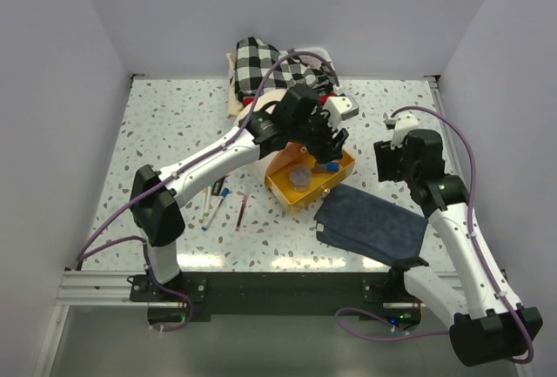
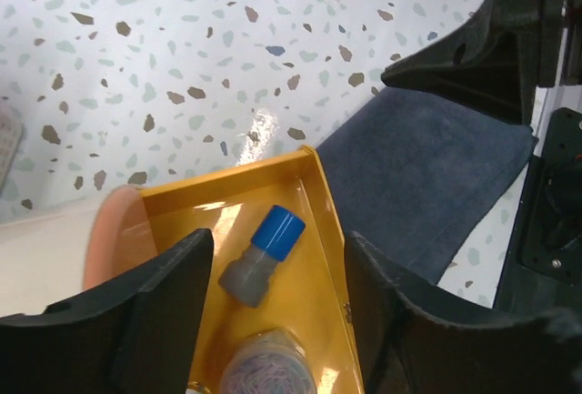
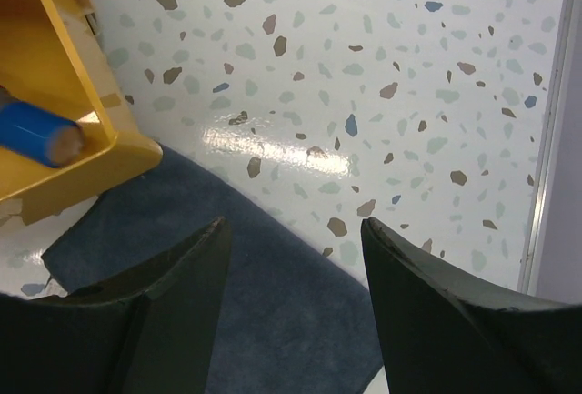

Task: Sort the stationery into containers
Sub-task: Place the stationery in the drawer, then pick up the pen from the center of the board.

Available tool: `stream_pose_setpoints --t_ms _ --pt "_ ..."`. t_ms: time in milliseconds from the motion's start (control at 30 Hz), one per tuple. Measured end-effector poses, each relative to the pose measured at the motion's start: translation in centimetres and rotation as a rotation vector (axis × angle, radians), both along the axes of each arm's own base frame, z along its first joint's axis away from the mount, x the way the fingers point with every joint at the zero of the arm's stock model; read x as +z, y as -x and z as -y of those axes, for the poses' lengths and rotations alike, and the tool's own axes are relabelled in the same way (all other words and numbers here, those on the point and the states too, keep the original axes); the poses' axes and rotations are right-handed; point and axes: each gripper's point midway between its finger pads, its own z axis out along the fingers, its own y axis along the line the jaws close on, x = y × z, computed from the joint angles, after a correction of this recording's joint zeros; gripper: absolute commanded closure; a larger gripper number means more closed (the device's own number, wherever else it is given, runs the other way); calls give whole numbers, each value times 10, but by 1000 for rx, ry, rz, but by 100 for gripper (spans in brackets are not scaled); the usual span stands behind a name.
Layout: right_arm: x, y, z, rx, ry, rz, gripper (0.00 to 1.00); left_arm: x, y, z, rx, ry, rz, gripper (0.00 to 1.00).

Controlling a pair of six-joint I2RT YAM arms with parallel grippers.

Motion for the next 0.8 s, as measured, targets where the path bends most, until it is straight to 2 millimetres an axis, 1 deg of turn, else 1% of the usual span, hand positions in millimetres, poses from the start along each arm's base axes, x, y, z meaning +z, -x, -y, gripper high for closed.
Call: stream_pose_setpoints --t_ms 167,267,367,433,500,533,567,633,667,700,733,800 --pt "1 1 0 0 -1 5 36 12 -12 -4 34 5 54 27" --pt "1 2 -1 11 -4 2 36 24 -13 -9 38 17 78 25" --pt "2 4 -7 45 -15 -11 36 55 -15 -21 70 45 145 23" --pt "8 2 -12 75 -27 -2 36 87 -16 -40 119 75 226 22" --pt "17 -1 -17 105 -38 14 36 120 -15 -74 198 106 306 24" --pt "20 -2 -19 113 -40 21 36 130 -17 -92 242 114 329 24" --pt "22 -3 -19 117 -42 25 36 141 -20 -124 312 123 358 24" --pt "22 -3 -21 124 -45 23 36 150 -30 -175 444 111 394 28" --pt "21 -3 -22 128 -47 19 35 147 -35 -203 523 81 399 30" --pt "20 -3 -22 130 -50 16 35 136 -39 -228 587 30 390 33" --pt "20 -3 -23 133 -51 14 35 122 -40 -245 626 -23 374 33" --pt "18 -2 -23 134 -52 8 35 88 -37 -262 645 -125 316 32"
